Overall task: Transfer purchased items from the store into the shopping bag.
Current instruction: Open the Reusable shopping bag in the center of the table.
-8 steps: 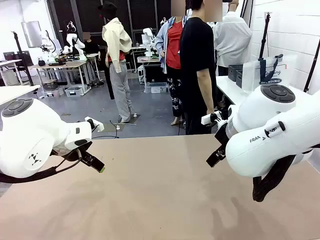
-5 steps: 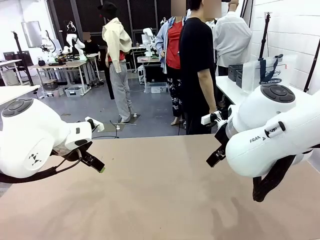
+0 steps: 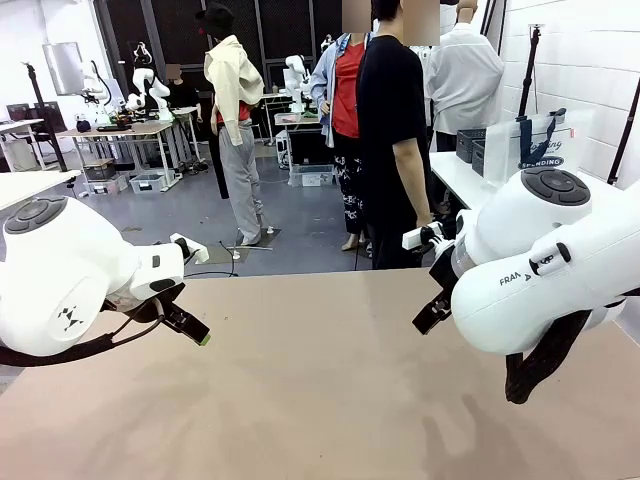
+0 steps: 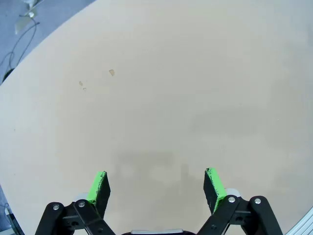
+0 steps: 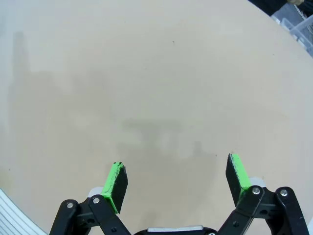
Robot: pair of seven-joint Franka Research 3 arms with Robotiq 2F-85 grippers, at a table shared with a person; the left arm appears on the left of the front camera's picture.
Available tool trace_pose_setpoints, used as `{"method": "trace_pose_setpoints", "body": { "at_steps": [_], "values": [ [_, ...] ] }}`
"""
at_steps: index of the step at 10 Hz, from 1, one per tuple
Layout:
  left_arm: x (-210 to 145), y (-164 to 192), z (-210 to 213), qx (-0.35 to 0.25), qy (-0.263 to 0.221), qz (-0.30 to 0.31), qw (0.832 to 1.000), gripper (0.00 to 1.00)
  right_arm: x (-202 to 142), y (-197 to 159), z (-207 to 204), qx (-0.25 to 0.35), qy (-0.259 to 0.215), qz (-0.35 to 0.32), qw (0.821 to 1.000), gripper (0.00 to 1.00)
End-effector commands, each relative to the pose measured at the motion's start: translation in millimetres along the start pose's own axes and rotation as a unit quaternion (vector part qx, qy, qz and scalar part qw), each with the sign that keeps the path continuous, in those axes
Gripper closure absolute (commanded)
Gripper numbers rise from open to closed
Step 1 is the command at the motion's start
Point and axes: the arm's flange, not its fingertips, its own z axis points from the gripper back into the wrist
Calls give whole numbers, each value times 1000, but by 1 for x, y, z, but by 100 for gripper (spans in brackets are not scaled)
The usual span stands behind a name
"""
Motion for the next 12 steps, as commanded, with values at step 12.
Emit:
{"method": "trace_pose_setpoints", "body": {
  "at_steps": [12],
  "values": [
    [0,1,0,0,0,1,1000,0,0,0,0,0,0,-1,1000,0]
  ]
}}
